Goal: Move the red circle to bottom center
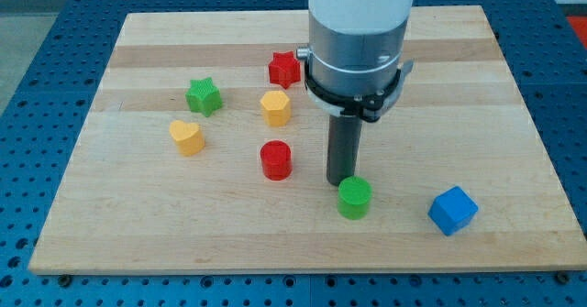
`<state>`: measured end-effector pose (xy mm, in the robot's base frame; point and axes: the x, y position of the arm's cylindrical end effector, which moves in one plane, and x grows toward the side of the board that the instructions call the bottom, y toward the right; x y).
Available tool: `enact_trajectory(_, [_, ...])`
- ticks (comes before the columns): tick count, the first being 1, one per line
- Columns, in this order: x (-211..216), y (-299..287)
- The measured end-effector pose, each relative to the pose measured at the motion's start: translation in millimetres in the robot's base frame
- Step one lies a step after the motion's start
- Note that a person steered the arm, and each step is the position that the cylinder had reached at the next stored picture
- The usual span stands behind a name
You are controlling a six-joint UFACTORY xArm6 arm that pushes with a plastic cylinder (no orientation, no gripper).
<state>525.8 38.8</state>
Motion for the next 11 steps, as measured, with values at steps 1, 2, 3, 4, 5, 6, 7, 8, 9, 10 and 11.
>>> enact_trajectory(1, [8.3, 0.0])
enact_trajectory(2, [1.6, -6.6])
enact_trajectory(3, [-45.3, -7.4])
enact_trajectory(4, [-51.1, -10.2])
enact_trajectory(5, [-66.8, -61.3])
enact_trajectory(6, [-69.6, -77.7])
enact_trajectory(7, [-56.9, -77.7])
enact_trajectory(8, [-22.7, -77.7])
enact_trajectory(9, [-2.8, -77.7])
enact_trajectory(10, [-1.5, -77.7])
enact_trajectory(11, [-47.2, -79.7])
